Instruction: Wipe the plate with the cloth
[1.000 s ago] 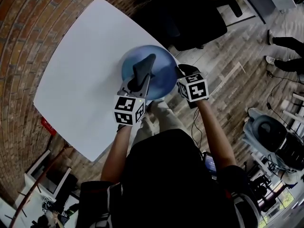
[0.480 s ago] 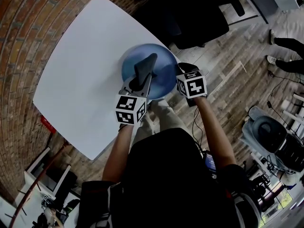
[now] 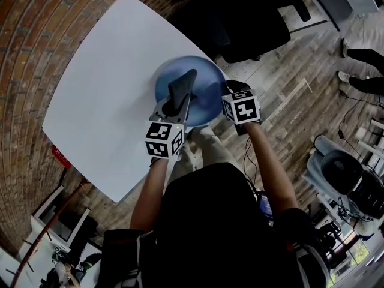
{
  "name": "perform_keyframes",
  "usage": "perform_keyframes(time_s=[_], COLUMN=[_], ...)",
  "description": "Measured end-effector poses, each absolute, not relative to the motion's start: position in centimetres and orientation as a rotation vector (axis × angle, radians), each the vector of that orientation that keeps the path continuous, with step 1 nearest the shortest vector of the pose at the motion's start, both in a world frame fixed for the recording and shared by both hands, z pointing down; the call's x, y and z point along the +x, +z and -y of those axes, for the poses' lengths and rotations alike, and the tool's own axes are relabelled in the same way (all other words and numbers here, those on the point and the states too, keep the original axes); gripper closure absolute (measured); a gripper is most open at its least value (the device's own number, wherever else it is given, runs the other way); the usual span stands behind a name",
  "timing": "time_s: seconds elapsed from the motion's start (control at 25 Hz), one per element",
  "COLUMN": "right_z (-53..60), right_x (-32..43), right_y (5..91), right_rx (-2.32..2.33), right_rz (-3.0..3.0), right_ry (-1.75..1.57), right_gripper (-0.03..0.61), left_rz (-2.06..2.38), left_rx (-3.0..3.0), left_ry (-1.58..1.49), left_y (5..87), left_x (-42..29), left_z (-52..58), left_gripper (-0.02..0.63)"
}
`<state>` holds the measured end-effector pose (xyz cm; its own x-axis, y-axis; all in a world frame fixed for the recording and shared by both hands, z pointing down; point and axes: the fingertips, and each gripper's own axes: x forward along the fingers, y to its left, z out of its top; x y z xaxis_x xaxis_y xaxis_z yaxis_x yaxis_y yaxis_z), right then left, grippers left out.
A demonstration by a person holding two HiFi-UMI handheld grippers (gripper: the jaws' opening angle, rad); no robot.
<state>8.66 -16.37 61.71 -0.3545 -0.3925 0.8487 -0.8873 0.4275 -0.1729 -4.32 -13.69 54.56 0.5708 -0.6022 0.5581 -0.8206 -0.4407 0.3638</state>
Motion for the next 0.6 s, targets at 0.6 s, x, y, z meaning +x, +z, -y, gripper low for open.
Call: perform_keyframes(time_s=[0.6], right_z=[16.79], right_x=[8.80], right_y=[61.76], right_rx=[1.141], right_rz=[1.888], right_ry=[0.884], right_gripper=[0.546], left_rz=[1.136], left_rx=[2.196], left_ry=[0.477], left_y=[54.90], left_x=[-4.75], left_z=[13.88], left_gripper=[0.552])
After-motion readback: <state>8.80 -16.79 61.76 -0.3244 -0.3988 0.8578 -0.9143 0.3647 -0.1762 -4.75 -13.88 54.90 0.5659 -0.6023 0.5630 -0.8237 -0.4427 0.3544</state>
